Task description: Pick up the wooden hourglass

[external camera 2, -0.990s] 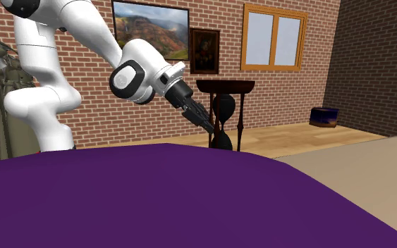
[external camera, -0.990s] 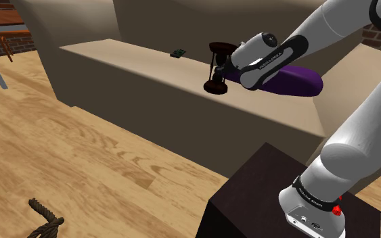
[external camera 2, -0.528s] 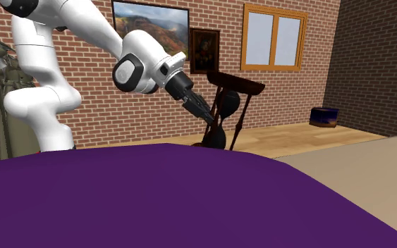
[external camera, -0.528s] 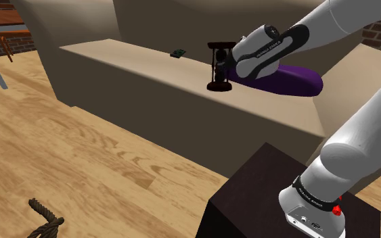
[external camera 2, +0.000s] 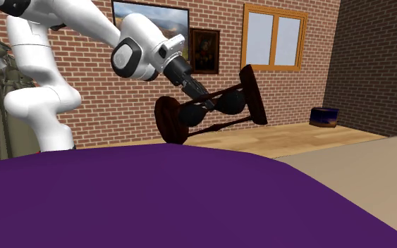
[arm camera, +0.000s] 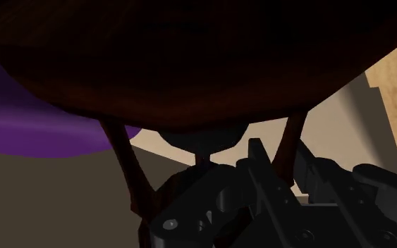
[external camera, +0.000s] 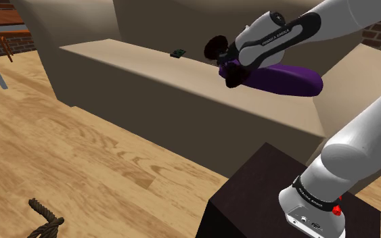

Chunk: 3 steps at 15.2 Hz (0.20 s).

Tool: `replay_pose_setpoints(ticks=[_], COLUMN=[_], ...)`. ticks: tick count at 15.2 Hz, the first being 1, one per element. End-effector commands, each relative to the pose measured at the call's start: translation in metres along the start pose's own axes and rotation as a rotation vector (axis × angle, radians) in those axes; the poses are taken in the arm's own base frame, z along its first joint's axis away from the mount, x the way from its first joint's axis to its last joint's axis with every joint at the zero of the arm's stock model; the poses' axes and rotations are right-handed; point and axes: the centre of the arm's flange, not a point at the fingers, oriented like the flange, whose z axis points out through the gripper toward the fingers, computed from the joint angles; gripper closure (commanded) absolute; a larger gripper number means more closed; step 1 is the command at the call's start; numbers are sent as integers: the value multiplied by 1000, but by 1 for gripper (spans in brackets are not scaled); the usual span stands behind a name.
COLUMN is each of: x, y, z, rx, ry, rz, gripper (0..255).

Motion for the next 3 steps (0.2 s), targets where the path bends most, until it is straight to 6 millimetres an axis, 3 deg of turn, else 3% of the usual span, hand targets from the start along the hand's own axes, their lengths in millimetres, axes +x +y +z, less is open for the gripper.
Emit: replay_pose_setpoints(ticks=[1, 3], x=[9, 10], y=[1, 1], z=[-7, -8], rx=[0, 0], ry=[3, 3], rz=[0, 0], gripper=[255, 255])
